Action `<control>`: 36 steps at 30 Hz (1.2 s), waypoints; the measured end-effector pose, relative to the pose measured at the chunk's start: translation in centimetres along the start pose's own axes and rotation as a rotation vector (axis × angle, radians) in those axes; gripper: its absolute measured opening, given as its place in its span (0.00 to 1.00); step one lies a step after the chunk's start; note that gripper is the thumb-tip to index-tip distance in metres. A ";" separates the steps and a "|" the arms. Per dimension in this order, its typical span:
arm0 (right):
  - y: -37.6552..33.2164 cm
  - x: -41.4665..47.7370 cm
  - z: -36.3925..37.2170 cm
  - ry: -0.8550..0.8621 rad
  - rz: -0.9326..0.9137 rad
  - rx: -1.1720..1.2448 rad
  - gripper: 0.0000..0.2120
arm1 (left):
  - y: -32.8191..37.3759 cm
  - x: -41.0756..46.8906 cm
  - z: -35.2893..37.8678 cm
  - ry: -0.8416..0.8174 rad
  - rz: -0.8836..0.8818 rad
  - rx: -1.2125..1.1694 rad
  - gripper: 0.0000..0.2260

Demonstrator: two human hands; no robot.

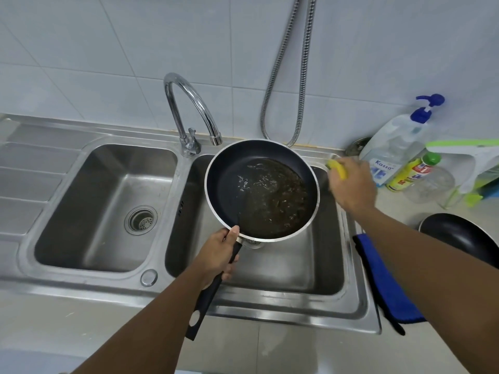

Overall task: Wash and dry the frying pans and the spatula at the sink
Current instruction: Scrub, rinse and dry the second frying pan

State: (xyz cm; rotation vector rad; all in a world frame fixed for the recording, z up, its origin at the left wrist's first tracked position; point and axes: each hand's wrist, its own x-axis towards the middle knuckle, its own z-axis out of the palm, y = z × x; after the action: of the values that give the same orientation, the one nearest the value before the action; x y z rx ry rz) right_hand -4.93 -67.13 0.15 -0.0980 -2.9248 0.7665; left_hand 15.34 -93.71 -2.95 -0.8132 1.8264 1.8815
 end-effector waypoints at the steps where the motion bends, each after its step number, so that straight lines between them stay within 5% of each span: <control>1: 1.7 0.1 -0.3 0.007 0.037 -0.084 0.18 | 0.0 0.0 0.0 0.002 0.002 -0.004 0.18; 8: 11.4 -0.5 1.0 -0.189 -0.049 -0.491 0.19 | -0.2 -0.1 -0.1 0.014 -0.029 -0.025 0.20; 13: 6.1 -2.5 2.7 0.073 -0.131 -0.007 0.21 | -0.1 -0.2 0.0 0.011 -0.054 -0.059 0.20; 19: -3.4 -8.3 5.0 -0.205 0.343 0.642 0.28 | 0.4 -0.6 0.8 0.024 -0.049 -0.128 0.18; 25: -8.4 -14.0 7.5 -0.175 0.744 1.202 0.21 | 0.9 -1.1 2.2 0.040 0.012 -0.110 0.19; 32: -8.1 -12.3 7.9 -0.040 0.839 1.162 0.15 | 1.5 0.2 -2.1 0.050 0.114 0.154 0.32; 36: -7.0 -11.9 6.9 -0.028 0.806 1.113 0.14 | 5.0 3.9 -8.4 0.396 0.242 0.370 0.13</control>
State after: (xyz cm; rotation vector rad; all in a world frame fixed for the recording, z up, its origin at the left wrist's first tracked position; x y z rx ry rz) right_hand 5.76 -77.68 -3.47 -1.1349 -1.9571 2.3078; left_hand 10.26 -102.83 -1.49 -0.9079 2.5191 1.5088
